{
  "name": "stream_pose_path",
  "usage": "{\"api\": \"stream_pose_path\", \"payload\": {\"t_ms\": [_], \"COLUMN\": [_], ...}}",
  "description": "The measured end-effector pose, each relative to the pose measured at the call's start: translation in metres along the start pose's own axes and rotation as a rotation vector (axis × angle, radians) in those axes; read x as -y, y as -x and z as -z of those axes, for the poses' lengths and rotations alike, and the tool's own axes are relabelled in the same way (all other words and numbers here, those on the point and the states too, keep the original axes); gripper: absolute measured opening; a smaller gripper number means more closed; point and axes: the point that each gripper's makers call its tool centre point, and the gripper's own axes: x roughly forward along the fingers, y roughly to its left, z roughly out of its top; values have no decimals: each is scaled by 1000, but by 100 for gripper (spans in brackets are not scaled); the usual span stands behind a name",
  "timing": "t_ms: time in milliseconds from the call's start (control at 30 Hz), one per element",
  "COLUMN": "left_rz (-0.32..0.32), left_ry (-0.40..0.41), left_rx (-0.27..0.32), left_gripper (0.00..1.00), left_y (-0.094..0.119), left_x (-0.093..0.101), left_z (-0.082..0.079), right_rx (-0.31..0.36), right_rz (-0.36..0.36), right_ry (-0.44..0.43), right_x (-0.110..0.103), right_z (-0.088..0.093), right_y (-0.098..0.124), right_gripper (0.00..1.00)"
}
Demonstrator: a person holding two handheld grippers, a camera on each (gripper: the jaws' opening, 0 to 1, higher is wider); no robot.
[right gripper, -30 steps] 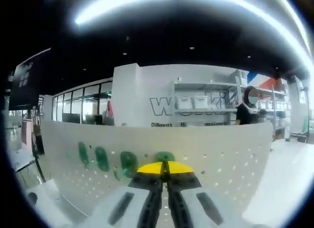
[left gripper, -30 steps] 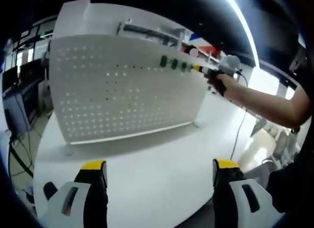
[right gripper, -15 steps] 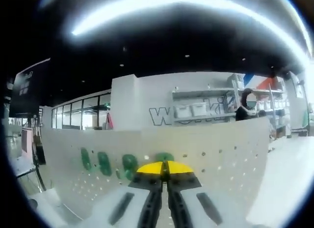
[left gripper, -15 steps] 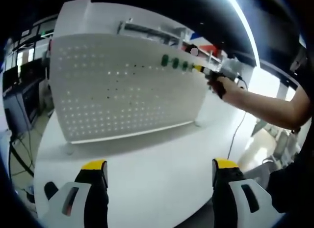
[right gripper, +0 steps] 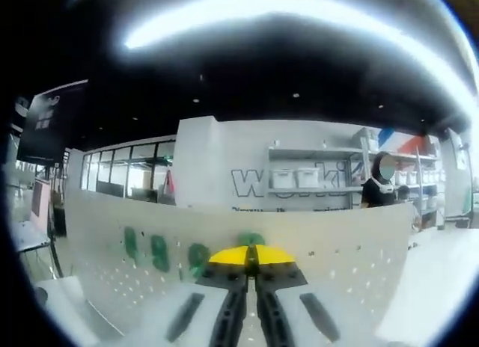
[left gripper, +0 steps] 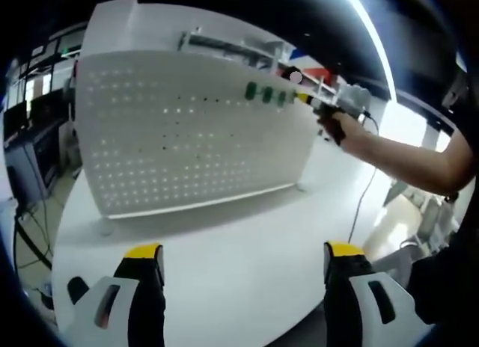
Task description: Insert the hook assembly into the mounting plate slot until the hook locks in place.
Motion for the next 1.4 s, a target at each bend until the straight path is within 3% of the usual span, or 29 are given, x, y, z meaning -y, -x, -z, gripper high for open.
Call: {"api": "stream_pose_path", "payload": {"t_ms": [633,833,1100,1400], "left_rz": [-10,-13,-16,-15], "left_ry": [-1,-4,-6,-13], "left_rx": [-12,-12,-9,3], "left_gripper": [89,89,91,91], "left_y": [-2,-3,-3,0], "left_x": [-5,-7,-7,-7], "left_z": [-1,-3,-3,-6], "right_rx": [23,35,1,8], "right_rz": [10,11,6,2], "right_ry": [-16,-5,-25,-28], "right_x": [4,4,4,3], "right_z": [14,13,11,-4], "right_y": [-5,-6,-3,14], "right_gripper": [0,0,1,3]}}
